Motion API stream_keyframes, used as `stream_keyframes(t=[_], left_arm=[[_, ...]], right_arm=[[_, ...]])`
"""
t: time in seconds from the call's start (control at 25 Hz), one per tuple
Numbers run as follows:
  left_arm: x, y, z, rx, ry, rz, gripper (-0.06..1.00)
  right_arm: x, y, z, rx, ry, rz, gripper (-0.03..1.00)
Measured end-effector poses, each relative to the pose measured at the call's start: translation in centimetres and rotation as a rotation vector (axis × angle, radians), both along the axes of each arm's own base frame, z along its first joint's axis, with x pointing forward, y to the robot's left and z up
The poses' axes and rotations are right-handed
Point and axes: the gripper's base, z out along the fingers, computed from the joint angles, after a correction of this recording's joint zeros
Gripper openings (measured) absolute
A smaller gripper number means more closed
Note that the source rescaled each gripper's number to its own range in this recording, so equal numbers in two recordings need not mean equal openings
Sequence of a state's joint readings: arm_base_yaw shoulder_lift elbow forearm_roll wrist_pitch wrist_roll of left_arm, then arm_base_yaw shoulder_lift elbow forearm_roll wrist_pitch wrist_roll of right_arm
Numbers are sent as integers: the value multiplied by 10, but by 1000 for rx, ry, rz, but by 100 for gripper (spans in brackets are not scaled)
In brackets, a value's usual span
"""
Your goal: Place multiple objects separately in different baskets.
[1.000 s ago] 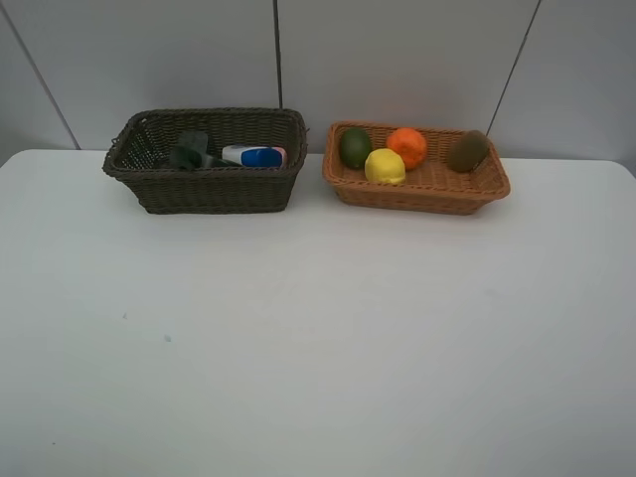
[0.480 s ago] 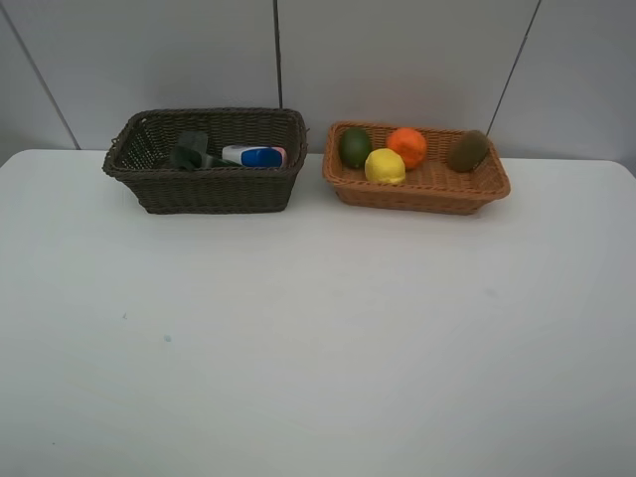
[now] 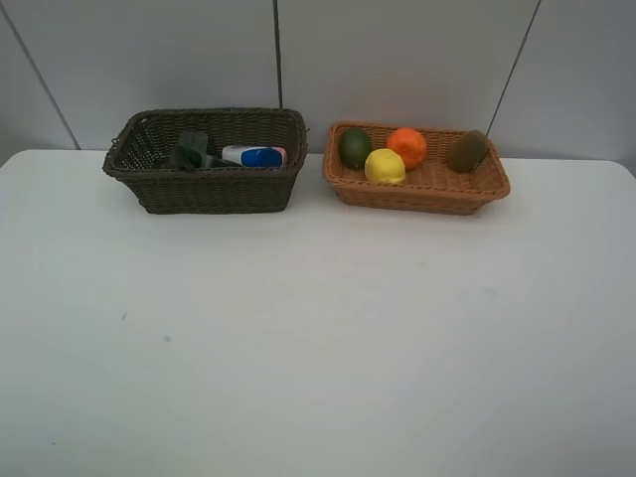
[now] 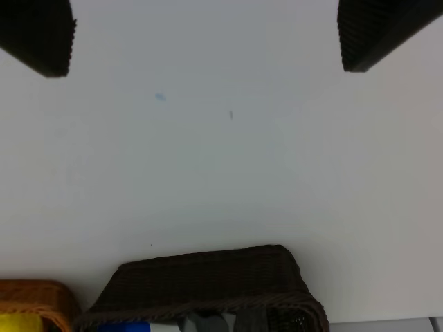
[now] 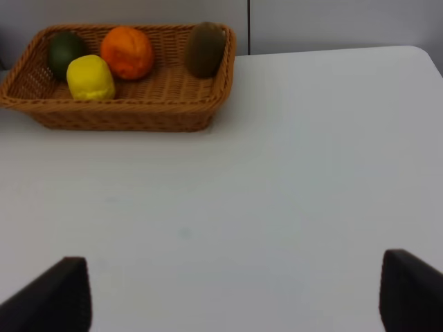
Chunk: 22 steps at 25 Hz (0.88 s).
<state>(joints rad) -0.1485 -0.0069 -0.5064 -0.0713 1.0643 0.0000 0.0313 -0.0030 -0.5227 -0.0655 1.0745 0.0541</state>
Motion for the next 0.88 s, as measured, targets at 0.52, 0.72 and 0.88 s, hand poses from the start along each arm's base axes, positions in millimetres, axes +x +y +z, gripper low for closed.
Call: stream_keyframes(t=[0.52,0.72,0.88], left_arm=[[0,0,0,0,0,0,100],[0,0,0,0,0,0,100],[0,0,0,0,0,0,100]], right_arm=[[0,0,0,0,0,0,98],[0,0,0,0,0,0,98],[0,0,0,0,0,0,98]])
